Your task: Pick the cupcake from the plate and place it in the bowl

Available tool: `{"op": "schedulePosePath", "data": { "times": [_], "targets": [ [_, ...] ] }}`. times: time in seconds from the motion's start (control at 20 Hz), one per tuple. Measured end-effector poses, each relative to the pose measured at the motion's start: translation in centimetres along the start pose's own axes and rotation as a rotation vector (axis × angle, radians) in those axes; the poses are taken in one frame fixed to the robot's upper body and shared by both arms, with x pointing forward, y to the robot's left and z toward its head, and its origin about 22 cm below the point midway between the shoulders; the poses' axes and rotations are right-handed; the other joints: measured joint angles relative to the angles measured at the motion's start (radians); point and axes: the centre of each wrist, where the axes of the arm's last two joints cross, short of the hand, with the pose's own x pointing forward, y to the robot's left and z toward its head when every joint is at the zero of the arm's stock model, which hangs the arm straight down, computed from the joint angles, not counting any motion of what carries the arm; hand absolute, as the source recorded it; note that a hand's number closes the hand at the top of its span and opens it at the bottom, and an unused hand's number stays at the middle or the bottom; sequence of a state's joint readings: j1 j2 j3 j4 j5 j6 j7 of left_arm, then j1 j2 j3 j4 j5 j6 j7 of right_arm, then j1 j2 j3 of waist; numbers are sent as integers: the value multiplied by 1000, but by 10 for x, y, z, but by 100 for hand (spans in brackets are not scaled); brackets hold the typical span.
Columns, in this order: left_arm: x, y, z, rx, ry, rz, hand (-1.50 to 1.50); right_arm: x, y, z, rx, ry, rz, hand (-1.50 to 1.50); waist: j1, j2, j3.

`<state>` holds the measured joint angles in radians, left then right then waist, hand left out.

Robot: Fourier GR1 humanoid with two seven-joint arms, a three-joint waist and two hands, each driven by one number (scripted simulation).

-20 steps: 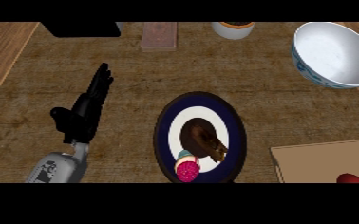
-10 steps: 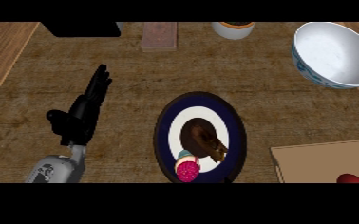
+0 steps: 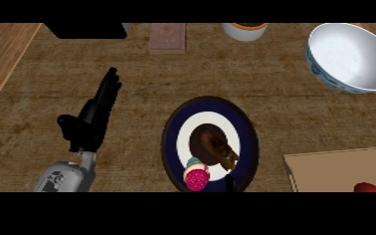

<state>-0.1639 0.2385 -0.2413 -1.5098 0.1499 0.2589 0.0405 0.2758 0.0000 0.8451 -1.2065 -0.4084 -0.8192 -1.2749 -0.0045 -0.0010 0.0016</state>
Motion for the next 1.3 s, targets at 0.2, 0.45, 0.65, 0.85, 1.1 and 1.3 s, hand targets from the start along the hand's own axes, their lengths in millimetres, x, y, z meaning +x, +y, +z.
{"op": "schedulePosePath", "data": {
  "times": [0.2,0.45,0.65,0.85,1.1,1.3],
  "targets": [
    [2,0,-2,2,-4,0,0,-6,2,-9,-6,4,-12,-150,1,0,0],
    [1,2,-1,3,-3,-1,0,-15,5,-23,-27,29,17,-150,3,1,0],
    [2,4,-1,3,-1,0,0,-22,5,-31,-52,70,79,-150,4,1,0],
    [3,5,1,-1,-5,1,0,-27,6,-40,-60,89,116,-150,5,0,-4],
    [1,2,-1,-6,-1,0,0,-28,10,-37,-22,90,150,150,2,-2,-16],
    [4,4,-3,-8,-5,1,0,-27,12,-33,28,46,222,150,1,-4,-19]
  ]
}}
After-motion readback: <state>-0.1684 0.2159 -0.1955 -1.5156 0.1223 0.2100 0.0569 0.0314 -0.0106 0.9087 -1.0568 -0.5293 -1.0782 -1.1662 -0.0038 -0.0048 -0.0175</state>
